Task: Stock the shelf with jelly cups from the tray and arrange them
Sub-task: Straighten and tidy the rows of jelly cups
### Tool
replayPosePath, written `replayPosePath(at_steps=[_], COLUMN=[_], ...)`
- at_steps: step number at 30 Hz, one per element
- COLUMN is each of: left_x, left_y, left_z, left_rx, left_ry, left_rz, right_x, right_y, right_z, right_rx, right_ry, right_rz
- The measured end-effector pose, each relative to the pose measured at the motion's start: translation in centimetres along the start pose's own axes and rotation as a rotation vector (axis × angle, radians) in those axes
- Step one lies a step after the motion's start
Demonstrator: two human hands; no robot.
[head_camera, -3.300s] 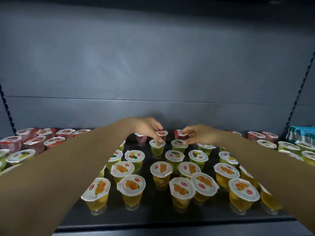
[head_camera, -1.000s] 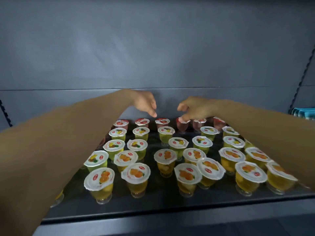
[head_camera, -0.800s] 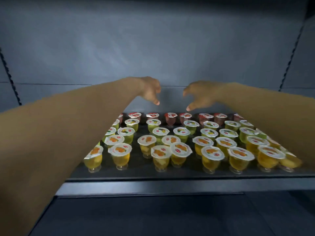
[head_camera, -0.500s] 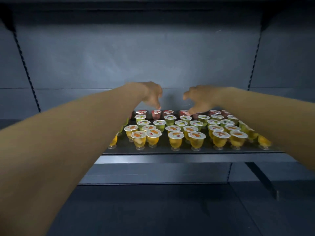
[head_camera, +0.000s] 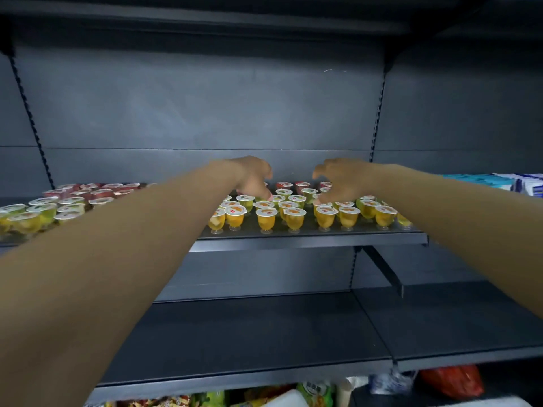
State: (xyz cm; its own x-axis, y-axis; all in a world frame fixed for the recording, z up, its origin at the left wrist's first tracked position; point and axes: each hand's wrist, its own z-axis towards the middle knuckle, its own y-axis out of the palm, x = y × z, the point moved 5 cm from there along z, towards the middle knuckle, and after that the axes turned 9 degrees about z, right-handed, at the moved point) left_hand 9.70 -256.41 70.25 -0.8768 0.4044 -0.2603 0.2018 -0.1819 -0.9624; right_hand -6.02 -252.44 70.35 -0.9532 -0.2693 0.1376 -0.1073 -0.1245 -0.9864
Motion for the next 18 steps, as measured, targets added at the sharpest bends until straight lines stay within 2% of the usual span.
replayPosePath(at_steps=[10, 18], left_x=[1.0, -0.3], left_y=[0.2, 2.1], left_z=[0.3, 8.0], left_rx=[0.008, 0.016], left_ry=[-0.025, -0.078], left_rz=[-0.043, -0.116], right_x=[3.3, 8.1], right_y=[1.1, 3.2], right_z=[-1.6, 6.2], right_rx=[0.051, 0.082], right_ry=[0.040, 0.009], right_rz=[0.119, 0.210])
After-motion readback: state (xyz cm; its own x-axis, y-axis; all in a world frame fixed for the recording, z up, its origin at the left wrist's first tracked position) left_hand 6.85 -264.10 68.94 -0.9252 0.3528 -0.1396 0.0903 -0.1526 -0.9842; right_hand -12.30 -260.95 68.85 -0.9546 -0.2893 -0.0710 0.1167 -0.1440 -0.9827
